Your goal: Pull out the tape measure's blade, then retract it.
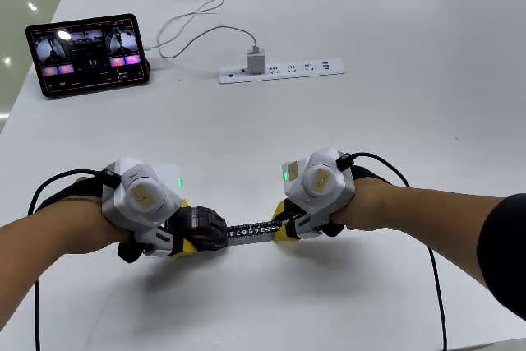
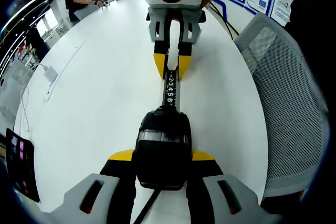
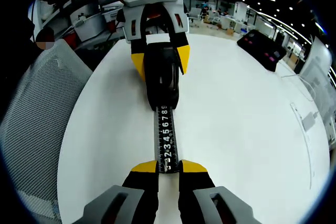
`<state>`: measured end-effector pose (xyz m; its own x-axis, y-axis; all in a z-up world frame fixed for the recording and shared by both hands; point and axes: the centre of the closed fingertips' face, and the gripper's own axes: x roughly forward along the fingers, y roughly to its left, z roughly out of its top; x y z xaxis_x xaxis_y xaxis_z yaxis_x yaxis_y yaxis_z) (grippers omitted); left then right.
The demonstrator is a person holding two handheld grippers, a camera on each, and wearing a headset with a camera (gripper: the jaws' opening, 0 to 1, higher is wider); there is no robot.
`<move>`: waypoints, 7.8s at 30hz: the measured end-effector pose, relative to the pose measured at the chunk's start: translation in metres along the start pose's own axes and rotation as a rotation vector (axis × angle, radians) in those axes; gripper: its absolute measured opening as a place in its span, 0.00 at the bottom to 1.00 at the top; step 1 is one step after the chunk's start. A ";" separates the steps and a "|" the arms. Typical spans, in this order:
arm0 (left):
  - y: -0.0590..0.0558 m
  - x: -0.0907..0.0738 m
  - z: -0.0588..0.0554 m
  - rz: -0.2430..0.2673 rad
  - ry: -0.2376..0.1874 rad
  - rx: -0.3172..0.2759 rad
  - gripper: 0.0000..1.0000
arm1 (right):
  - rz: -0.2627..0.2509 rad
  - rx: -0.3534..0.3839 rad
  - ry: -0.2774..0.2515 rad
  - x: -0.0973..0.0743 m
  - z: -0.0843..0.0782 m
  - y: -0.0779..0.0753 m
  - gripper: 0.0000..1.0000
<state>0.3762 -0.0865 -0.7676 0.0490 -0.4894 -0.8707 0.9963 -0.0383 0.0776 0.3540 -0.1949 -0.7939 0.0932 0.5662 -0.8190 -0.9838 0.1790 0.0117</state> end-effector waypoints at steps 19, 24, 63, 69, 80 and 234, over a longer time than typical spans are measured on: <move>-0.001 -0.001 0.001 0.002 -0.002 -0.002 0.32 | 0.002 0.000 0.005 -0.002 -0.002 0.000 0.10; 0.000 -0.001 0.001 0.002 -0.003 -0.003 0.32 | 0.002 0.004 0.005 -0.004 -0.005 0.000 0.10; -0.001 0.000 0.000 0.002 -0.007 -0.002 0.32 | 0.001 0.003 0.010 -0.011 -0.015 0.001 0.10; -0.001 0.000 0.000 0.001 -0.008 -0.004 0.32 | 0.001 0.002 0.010 -0.012 -0.017 0.000 0.10; 0.000 0.000 0.000 0.000 -0.008 -0.004 0.32 | -0.001 0.000 0.015 -0.016 -0.022 0.000 0.10; 0.000 0.000 0.001 0.007 -0.019 -0.005 0.31 | -0.020 0.031 0.068 -0.054 -0.075 -0.004 0.10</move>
<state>0.3758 -0.0873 -0.7673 0.0544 -0.5058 -0.8610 0.9962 -0.0306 0.0809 0.3417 -0.2864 -0.7931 0.1010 0.5061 -0.8566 -0.9766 0.2147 0.0117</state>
